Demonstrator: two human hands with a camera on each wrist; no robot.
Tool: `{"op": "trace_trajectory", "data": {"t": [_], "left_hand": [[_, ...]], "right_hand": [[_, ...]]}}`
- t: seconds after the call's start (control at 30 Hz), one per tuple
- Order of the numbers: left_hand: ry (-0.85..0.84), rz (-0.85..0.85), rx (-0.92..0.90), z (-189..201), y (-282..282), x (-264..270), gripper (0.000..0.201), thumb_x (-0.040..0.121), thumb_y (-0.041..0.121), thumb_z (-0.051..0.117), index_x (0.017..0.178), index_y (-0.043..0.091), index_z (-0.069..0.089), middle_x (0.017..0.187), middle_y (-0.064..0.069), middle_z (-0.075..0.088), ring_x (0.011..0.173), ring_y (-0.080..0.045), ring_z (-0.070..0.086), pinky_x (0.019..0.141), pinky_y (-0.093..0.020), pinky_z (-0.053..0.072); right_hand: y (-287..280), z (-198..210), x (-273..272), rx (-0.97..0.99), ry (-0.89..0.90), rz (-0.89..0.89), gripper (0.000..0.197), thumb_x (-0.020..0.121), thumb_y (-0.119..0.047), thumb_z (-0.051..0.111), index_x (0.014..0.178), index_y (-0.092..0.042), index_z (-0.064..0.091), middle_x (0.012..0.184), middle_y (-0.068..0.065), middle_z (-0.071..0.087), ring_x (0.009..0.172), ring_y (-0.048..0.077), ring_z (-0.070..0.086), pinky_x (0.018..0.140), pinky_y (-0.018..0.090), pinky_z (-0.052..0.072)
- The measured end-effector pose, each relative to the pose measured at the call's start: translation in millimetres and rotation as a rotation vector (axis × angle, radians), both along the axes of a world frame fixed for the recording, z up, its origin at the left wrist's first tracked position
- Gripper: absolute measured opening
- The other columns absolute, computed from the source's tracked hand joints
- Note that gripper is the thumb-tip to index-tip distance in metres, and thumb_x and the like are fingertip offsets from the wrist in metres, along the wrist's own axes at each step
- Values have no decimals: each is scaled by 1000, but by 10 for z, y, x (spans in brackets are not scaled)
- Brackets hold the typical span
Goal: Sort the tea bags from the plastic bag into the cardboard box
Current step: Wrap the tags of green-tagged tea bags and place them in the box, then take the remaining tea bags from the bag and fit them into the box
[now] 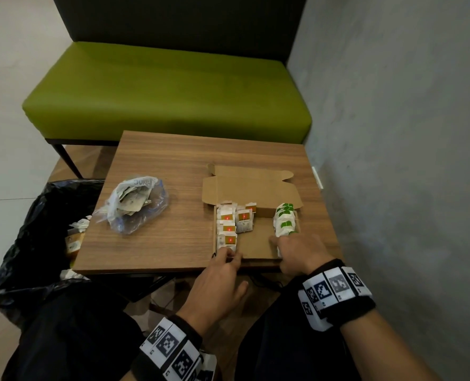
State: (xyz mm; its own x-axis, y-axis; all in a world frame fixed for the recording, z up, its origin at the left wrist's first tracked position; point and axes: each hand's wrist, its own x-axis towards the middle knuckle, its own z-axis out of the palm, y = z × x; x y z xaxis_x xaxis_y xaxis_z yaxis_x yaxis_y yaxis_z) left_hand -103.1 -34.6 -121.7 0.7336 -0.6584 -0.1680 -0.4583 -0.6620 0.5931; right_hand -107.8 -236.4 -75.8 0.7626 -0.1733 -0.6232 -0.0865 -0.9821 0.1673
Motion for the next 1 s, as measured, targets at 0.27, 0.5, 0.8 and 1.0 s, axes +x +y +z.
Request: {"op": "trace_trajectory", "data": {"t": [0.27,0.5,0.8,1.0], "left_hand": [[27,-1,-32,112,60,37,65,95,40,58,152,27,29,150,8,21,120,-8,50,102,-24,47],[-529,548,-160,638,645,808,28,87,23,68,115,17,64,125,-5,52,113,-20,48,93,-37,44],[-260,764,-9,355,1245,1576,30,94,38,56,101,12,70,96,-14,72,93,-35,65,77,-42,51],[-264,772,-128,282,1255,1285,27,96,29,56,93,8,73,85,-13,73,81,-34,67,70,-37,50]], "right_hand": [[124,207,25,102,-68,-66,67,90,-29,59,151,-33,31,136,4,56,124,25,53,98,42,44],[428,374,-34,218,-293,-44,72,91,-28,56,155,-39,24,131,0,59,121,22,55,95,36,44],[926,243,-36,426,-476,-65,64,90,-30,53,151,-36,35,83,-6,61,91,18,64,82,33,51],[1291,73,142,589,-596,-99,37,94,-32,53,131,-30,60,68,-11,58,73,9,57,77,34,54]]}}
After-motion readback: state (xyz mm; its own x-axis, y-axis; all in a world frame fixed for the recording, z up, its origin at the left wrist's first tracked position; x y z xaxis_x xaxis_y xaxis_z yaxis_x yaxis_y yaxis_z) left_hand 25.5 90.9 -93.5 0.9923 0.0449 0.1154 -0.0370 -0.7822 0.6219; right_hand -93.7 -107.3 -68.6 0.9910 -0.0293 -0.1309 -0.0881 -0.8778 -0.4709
